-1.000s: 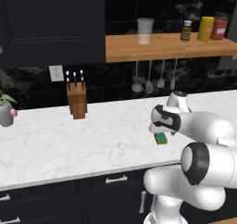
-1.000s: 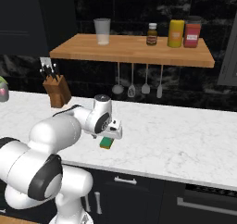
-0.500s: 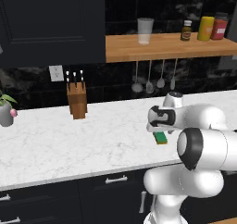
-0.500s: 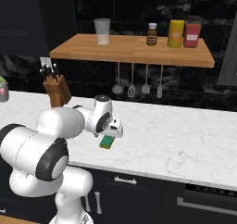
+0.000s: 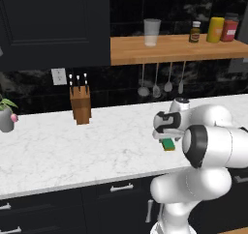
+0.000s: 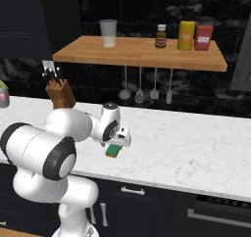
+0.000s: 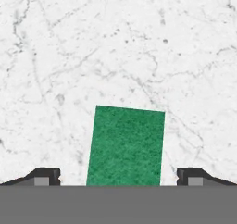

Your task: Pick up the sponge from the counter and clean the cutting board by briefly scrubbing or pressing down on the cutting board. Once finished, release the sponge.

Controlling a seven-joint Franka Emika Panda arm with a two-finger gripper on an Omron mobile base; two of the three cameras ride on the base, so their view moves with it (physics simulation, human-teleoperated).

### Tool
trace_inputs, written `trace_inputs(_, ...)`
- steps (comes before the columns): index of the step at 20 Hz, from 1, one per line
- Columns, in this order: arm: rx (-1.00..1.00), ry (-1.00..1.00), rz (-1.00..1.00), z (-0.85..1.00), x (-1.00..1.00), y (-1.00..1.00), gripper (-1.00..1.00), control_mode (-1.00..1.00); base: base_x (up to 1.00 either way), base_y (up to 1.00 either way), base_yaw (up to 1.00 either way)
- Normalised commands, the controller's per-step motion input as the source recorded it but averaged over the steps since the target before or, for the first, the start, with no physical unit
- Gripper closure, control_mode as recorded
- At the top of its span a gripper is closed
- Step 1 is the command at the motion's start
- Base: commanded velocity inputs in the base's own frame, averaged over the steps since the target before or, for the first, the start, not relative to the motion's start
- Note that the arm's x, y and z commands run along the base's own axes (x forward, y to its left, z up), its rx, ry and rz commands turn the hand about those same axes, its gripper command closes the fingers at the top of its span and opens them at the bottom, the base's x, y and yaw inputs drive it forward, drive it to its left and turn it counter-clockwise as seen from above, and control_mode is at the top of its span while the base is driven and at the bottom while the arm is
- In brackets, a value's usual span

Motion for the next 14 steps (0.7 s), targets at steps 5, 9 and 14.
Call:
trace_inputs(5, 0.00, 0.00, 0.00, -0.29, 0.00, 0.00, -1.00, -1.00, 0.00, 0.00, 0.00)
trace_inputs(9, 0.00, 0.00, 0.00, -0.28, 0.02, 0.00, -1.00, -1.00, 0.00, 0.00, 0.00)
trace_inputs(14, -0.01, 0.00, 0.00, -0.25, 0.06, 0.00, -1.00, -1.00, 0.00, 0.00, 0.00)
